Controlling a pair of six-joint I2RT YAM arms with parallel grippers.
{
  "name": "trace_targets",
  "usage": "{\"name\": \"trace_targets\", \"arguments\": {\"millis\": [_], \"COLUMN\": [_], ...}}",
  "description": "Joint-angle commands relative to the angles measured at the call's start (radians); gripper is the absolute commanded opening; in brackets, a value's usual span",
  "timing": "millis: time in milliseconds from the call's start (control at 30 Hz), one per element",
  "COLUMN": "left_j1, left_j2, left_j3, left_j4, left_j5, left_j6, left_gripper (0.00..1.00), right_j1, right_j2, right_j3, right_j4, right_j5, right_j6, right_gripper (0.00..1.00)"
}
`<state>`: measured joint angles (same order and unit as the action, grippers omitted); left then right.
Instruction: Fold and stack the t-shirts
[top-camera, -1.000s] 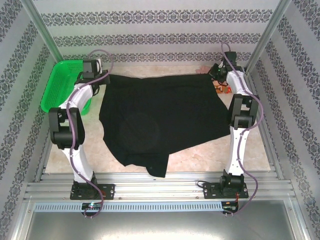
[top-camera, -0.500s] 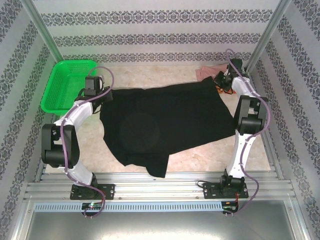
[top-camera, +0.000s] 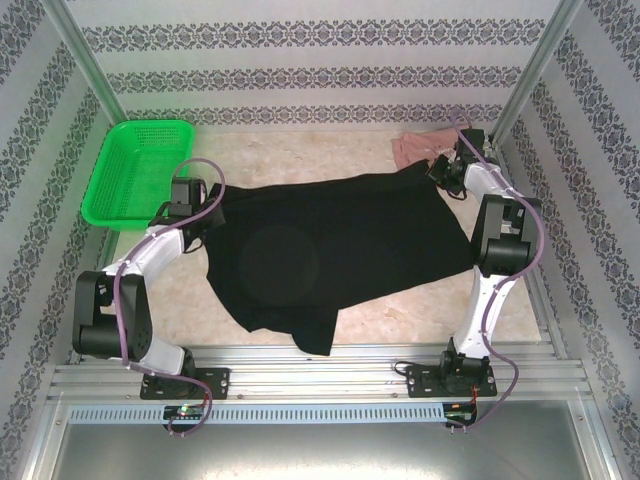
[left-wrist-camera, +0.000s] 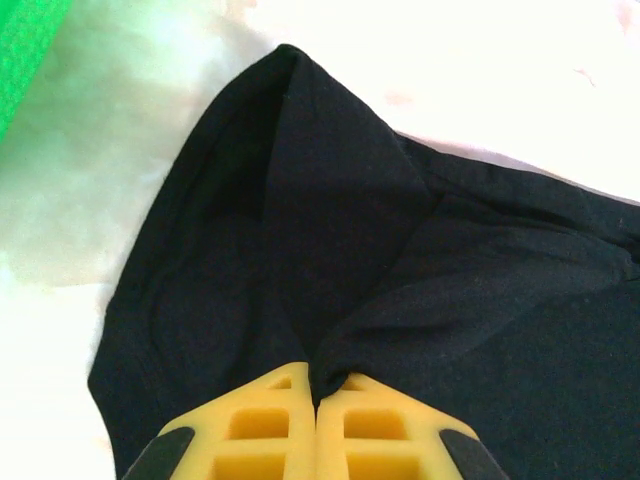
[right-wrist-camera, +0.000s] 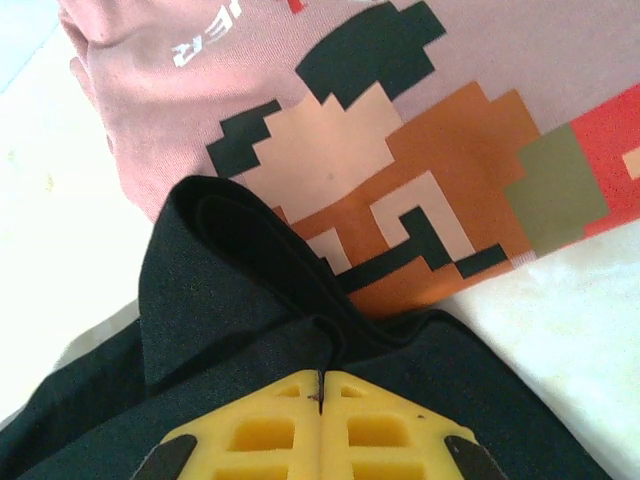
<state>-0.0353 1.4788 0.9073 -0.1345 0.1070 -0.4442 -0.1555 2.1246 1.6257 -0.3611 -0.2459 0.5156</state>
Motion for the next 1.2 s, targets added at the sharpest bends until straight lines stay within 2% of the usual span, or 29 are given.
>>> {"name": "trace_targets", "arguments": {"millis": [0, 533, 867, 1167], "left_j1": [-0.03, -0.081, -0.187, -0.199], "left_j2": [-0.041, -0.159, -0.234, -0.257], "left_j3": [-0.03, -0.151, -0.143, -0.217], "left_j4": [-0.022, -0.036, -0.092, -0.109], "left_j5": [-0.02, -0.035, -0.086, -0.103], "left_j6": [-0.046, -0.166, -0.238, -0.264], "left_gripper": [0.0, 0.0, 0.0, 0.0], "right_j1": [-0.015, -0.03, -0.032, -0.036], "right_j2": [-0.042, 0.006, 0.049, 0.059], "right_j3": [-0.023, 0.027, 0.089, 0.082], "right_j4": [0.01, 0.004, -0.013, -0.032], "right_j5": [0.031, 0.007, -0.022, -0.021], "right_j6": [-0.026, -0.051, -0.062, -0.08], "right_gripper": [0.0, 0.0, 0.0, 0.0]}}
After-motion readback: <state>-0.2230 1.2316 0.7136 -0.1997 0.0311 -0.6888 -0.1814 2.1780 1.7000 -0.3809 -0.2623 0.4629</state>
